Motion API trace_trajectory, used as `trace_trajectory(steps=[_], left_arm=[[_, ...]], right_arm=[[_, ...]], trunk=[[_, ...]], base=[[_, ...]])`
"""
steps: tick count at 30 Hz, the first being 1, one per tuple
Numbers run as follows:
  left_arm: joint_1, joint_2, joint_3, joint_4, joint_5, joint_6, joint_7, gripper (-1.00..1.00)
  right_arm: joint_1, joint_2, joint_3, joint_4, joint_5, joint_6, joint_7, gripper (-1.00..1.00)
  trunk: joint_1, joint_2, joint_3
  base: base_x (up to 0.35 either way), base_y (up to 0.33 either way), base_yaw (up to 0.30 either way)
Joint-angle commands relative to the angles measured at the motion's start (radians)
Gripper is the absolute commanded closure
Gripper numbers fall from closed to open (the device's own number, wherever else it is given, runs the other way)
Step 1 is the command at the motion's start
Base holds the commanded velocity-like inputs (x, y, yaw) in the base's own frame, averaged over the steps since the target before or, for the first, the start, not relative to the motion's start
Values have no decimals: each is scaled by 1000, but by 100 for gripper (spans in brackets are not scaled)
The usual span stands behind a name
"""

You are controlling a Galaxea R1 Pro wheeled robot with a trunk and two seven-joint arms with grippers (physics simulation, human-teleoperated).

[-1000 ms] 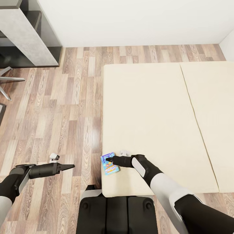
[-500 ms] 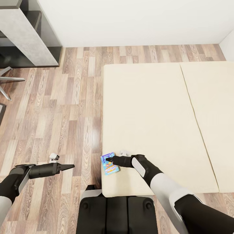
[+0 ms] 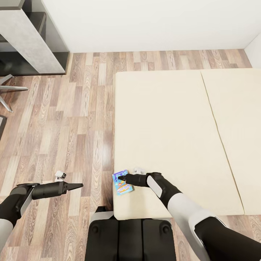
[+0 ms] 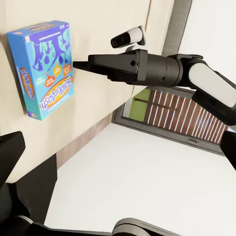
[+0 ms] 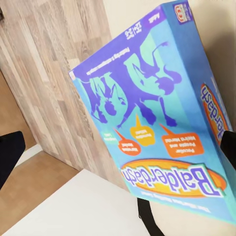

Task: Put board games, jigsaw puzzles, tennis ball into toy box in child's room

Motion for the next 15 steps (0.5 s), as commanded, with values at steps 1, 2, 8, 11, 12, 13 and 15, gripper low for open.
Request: trace_trajectory(steps=[1, 2, 8, 11, 12, 13, 15], left_arm=[[0, 0, 0, 0, 0, 11, -4, -100], [0, 0, 0, 0, 0, 12, -4, -100], [0, 1, 0, 0, 0, 12, -4, -100], [1, 1, 1, 0, 0, 13, -4, -100], [0, 1, 1, 0, 0, 13, -4, -100], [0, 1, 1, 0, 0, 13, -4, -100], [0, 1, 1, 0, 0, 13, -4, -100]], right_arm=[[-1, 0, 1, 0, 0, 3, 1, -100], [-1, 0, 1, 0, 0, 3, 1, -100], [-1, 0, 1, 0, 0, 2, 1, -100], [-1, 0, 1, 0, 0, 1, 0, -100], [-1, 0, 1, 0, 0, 0, 0, -100], [-1, 0, 1, 0, 0, 0, 0, -100], [-1, 0, 1, 0, 0, 0, 0, -100]], trunk=[[1, -2, -1], [1, -2, -1], [1, -2, -1], [1, -2, -1], [4, -9, -4], [8, -16, -7], [16, -30, -14]], base=[[0, 0, 0], [0, 0, 0], [0, 0, 0], [0, 0, 0], [0, 0, 0], [0, 0, 0], [0, 0, 0]])
